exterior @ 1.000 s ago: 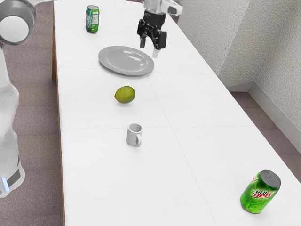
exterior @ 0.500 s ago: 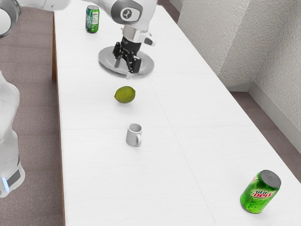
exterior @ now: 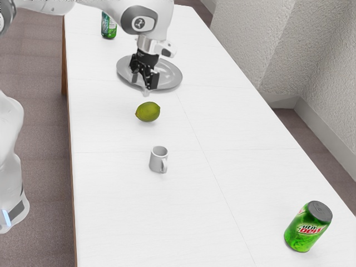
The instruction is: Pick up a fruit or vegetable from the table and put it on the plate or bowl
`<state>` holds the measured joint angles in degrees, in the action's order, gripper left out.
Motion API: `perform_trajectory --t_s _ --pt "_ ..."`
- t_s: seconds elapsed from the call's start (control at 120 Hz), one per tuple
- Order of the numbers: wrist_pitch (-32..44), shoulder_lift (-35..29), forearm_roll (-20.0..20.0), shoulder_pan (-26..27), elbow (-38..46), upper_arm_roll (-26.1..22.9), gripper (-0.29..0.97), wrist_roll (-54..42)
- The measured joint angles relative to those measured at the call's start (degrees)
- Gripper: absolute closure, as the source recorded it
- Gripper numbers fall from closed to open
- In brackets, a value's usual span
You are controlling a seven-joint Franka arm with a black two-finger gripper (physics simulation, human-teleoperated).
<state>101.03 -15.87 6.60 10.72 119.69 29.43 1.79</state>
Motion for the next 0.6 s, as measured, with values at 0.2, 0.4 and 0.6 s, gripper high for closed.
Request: perform_trajectory --t_s 0.2,0.4,0.6 --pt "2.34 7.23 -4.16 1.82 -0.06 -0.05 0.00 -0.60" --pt "3.87 10.29 -5.50 1.53 -0.20 0.04 -0.01 -1.00" --pt "4.89 12.13 -5.59 0.94 -0.22 0.11 0.24 -1.22"
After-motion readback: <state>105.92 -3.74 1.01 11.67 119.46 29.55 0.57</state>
